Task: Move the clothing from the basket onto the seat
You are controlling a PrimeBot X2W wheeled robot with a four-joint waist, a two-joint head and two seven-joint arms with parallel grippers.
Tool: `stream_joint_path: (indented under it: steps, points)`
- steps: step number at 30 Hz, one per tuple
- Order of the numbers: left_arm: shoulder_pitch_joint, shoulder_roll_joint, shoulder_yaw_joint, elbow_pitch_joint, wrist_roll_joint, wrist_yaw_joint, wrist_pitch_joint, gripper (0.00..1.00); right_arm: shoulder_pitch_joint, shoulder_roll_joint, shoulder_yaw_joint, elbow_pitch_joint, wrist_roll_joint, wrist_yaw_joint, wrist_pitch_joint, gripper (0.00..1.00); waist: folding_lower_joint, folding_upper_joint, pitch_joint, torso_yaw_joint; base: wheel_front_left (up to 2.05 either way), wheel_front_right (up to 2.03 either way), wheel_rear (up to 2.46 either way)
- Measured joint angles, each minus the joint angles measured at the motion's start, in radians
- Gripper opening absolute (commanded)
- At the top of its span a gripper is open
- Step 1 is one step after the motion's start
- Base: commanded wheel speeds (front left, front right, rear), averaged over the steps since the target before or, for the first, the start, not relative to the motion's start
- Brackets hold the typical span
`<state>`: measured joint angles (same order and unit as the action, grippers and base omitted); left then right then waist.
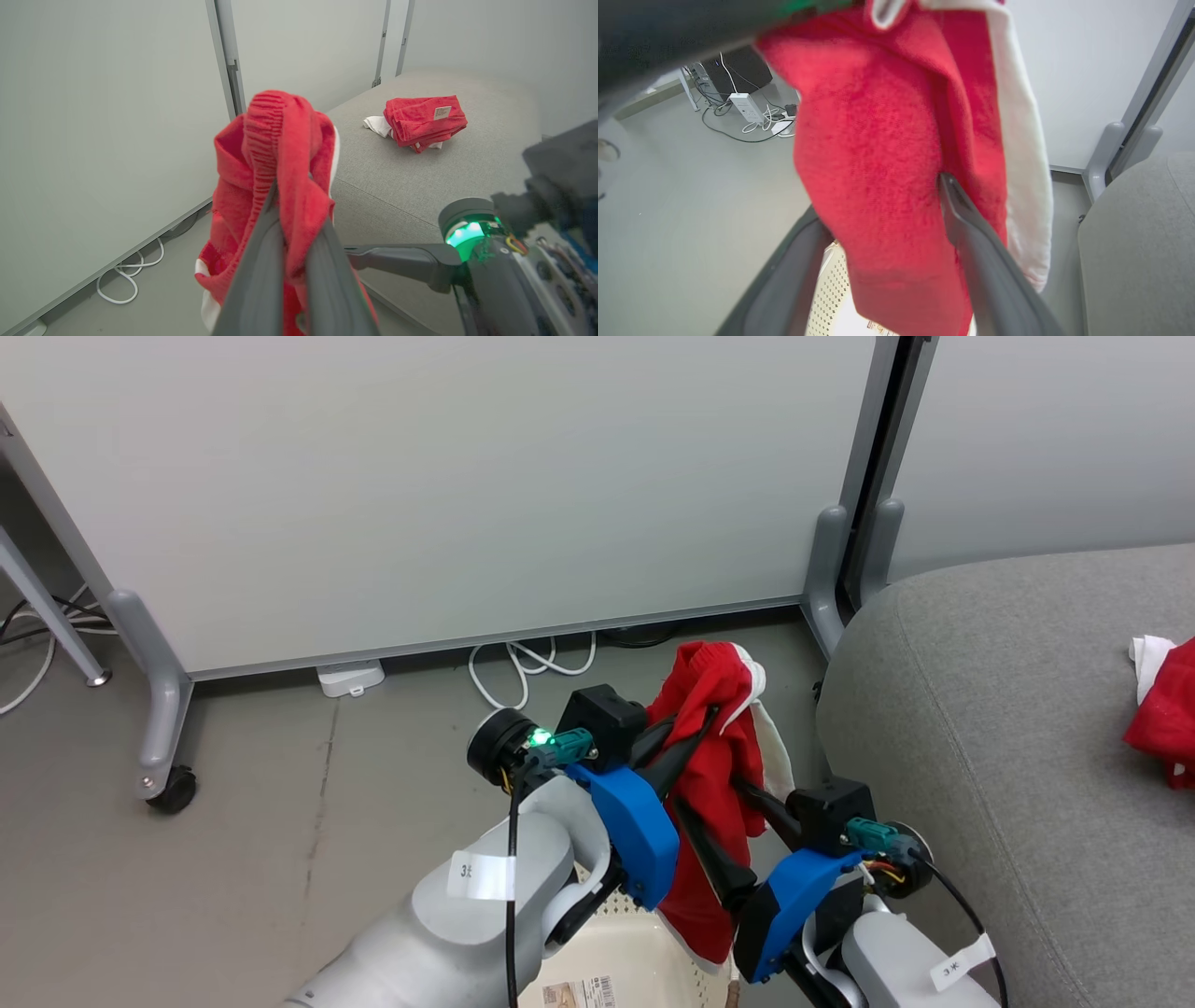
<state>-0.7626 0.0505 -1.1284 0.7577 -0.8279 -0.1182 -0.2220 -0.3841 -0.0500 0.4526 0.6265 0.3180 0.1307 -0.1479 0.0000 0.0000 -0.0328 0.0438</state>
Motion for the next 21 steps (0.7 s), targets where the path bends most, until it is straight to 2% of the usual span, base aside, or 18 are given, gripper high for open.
stream_joint_path:
  steps: [8,17,18,19,21]
  points:
    - [-0.01,0.0,-0.022,-0.004,-0.017,0.005,-0.001,0.0,-0.09,0.0,0.064,0.137,0.062,0.0,-0.038,1.0,0.0,-0.0001,0.002,0.007,0.0,0.0,0.0]
    - [-0.018,0.0,-0.043,-0.002,-0.035,0.007,-0.007,0.0,-0.144,0.0,0.142,0.221,0.144,0.0,-0.075,1.0,0.0,-0.0001,-0.001,0.01,0.0,0.0,0.0]
    - [-0.018,0.0,-0.044,-0.001,-0.036,0.007,-0.008,0.0,-0.147,0.0,0.15,0.226,0.154,0.0,-0.079,0.38,0.0,-0.0001,-0.001,0.009,0.0,0.0,0.0]
    - [-0.018,0.0,-0.046,0.0,-0.04,0.008,-0.008,0.0,-0.148,0.0,0.158,0.23,0.162,0.0,-0.084,0.12,0.0,-0.0001,-0.002,0.008,0.0,0.0,0.0]
    - [-0.018,0.0,-0.049,0.002,-0.044,0.01,-0.009,0.0,-0.153,0.0,0.173,0.238,0.175,0.0,-0.088,0.0,0.0,-0.0002,-0.003,0.007,0.0,0.0,0.0]
